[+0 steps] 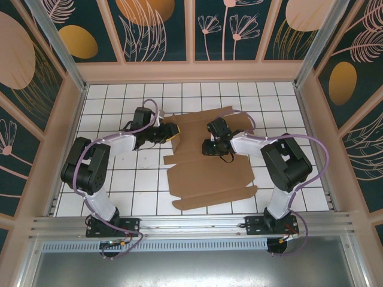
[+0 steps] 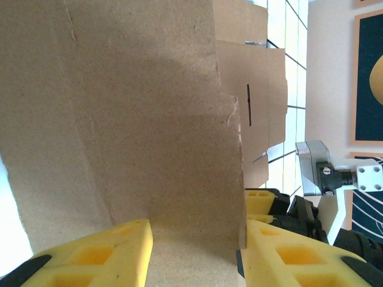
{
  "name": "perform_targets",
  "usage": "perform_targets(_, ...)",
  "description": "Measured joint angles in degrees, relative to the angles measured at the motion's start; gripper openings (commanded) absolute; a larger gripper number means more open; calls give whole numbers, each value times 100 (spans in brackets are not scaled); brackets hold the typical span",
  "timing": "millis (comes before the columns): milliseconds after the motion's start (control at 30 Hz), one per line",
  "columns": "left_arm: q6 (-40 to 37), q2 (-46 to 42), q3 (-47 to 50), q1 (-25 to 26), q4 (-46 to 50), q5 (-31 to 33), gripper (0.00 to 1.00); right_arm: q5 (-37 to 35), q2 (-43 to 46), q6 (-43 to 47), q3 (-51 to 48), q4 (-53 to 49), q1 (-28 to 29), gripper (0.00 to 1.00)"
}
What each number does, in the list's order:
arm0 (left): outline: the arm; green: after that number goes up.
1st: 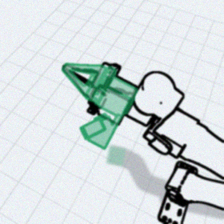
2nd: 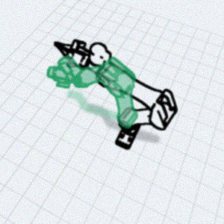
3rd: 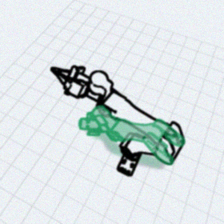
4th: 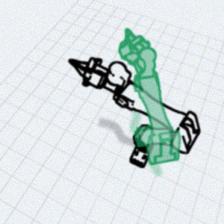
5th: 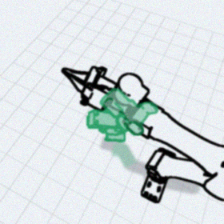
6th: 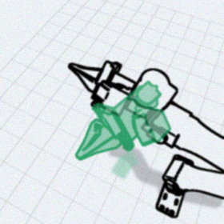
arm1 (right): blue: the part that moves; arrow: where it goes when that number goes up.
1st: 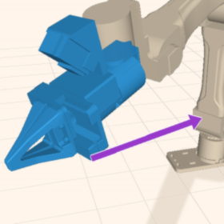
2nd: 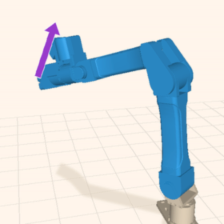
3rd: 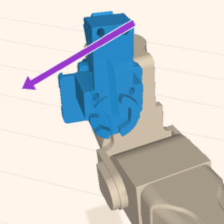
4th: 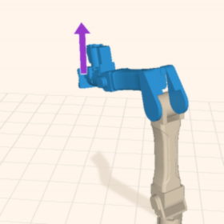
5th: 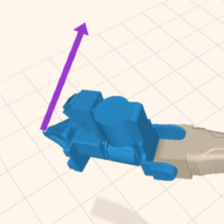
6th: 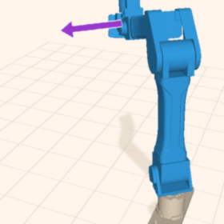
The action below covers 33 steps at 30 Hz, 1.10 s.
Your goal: Fold the paper box
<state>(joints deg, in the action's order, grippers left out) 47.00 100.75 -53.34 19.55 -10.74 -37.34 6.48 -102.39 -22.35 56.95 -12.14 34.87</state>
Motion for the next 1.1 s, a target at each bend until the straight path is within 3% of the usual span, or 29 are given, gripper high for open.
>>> perform_targets(667,13,326,-15,48,-378,-221,45,2,-15,98,0,35,22,38)
perform_targets(900,-505,-562,-212,31,1047,752,45,2,-17,103,0,39,28,38)
perform_targets(1100,-846,-1655,-153,-2,1633,1622,43,2,-22,103,0,55,35,38)
